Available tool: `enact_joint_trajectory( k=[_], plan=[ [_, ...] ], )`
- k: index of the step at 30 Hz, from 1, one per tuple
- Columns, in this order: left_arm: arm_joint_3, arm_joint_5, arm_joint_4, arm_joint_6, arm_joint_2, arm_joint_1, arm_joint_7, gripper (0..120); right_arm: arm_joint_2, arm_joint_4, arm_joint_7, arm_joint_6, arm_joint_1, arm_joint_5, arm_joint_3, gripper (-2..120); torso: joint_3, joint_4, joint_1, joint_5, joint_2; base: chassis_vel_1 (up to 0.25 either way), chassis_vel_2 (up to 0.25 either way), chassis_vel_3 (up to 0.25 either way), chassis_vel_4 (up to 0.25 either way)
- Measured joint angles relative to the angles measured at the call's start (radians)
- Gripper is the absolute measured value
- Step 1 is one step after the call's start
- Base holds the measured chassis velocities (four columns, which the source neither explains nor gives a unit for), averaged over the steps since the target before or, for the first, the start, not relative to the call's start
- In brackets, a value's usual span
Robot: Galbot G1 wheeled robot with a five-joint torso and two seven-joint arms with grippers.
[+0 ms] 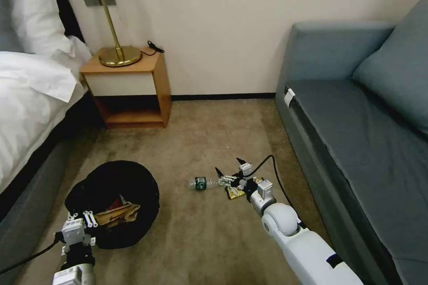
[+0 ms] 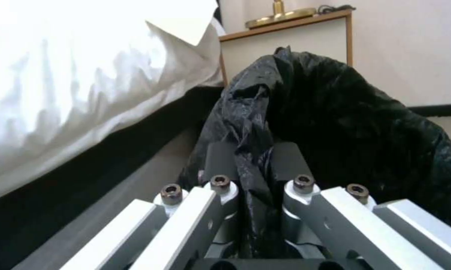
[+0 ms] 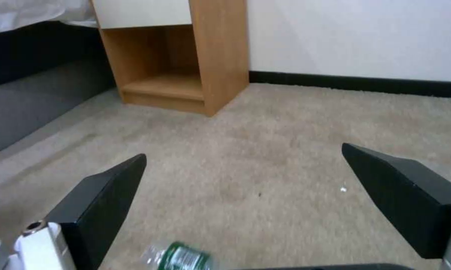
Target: Pick up the trash bin, then pick up the garbage on the floor and place it into the trash bin.
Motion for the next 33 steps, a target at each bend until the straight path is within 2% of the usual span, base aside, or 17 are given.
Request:
enact_joint_trajectory(
  k=[18,24,31,33],
  plan=[
    [-0.002,-0.016,0.004,0.004,0.023,0.001,0.001,7,0.009,-0.027,-0.014,0.007,0.006,-0.023,-0.011,100,0.0,0.0,0.0,0.0001,0.0,-0.116,0.111,0.118,-0.11],
    [-0.004,-0.029,0.0,0.005,0.032,0.006,0.001,7,-0.011,-0.046,-0.063,0.035,0.018,-0.028,-0.034,100,0.0,-0.0002,0.0,0.0,0.0,-0.075,0.082,0.071,-0.074],
    [-0.011,-0.045,0.0,0.001,0.045,0.017,0.001,7,-0.029,-0.07,-0.105,0.014,0.103,-0.032,-0.102,100,0.0,-0.0001,0.0,0.0,0.0,0.0,0.0,0.0,0.0],
    [-0.013,-0.053,-0.003,0.0,0.045,0.02,0.001,7,-0.027,-0.089,-0.12,-0.015,0.164,-0.029,-0.13,100,0.0,0.0002,0.0,0.0,0.0,0.0,0.0,0.0,0.0]
  ],
)
